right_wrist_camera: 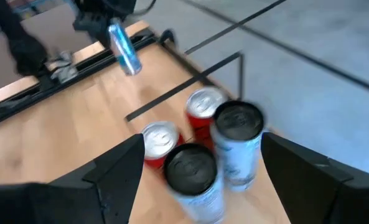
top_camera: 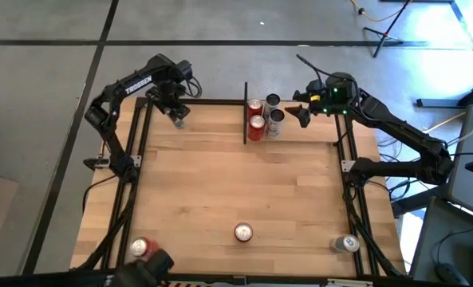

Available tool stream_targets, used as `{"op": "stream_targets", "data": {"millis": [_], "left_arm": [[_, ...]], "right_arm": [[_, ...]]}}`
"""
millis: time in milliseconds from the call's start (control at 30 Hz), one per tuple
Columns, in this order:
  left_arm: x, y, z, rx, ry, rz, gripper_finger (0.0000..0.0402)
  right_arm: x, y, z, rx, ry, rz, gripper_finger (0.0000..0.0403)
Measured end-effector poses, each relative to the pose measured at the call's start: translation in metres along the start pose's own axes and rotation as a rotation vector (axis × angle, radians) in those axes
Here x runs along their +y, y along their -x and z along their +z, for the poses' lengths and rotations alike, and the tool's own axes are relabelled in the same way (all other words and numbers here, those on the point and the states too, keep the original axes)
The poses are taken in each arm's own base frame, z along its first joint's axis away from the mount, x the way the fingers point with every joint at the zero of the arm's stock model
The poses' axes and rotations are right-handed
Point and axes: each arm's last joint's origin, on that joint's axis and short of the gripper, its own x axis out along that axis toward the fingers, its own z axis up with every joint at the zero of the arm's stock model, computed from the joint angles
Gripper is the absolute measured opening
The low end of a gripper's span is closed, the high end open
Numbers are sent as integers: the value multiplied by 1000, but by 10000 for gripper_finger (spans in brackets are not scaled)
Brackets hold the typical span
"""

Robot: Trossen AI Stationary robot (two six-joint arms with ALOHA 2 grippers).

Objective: Place canned beverage on shelf
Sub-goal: Put the top white-blue soda can on the shelf

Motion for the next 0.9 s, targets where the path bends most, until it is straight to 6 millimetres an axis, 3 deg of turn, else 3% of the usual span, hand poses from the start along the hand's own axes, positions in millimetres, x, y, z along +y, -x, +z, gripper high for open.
{"op": "stream_targets", "data": {"millis": [167,333,567,767,900], "left_arm": [[-43,18,-27,-58,-86,-73,204],[-101,26,-62,-70,-137,-115,204],[-172,19,-112,-50,-122,-115,204],[-212,9,-146,-46,-12,-125,204],[-238,-6,-158,-44,29,-122,205]], "right_arm": [[15,-2,-8,80,17,127,312],[52,-5,-16,125,126,257,312],[99,0,-35,194,272,311,312],[129,-2,-65,203,312,325,312],[141,-7,-90,197,289,327,312]]}}
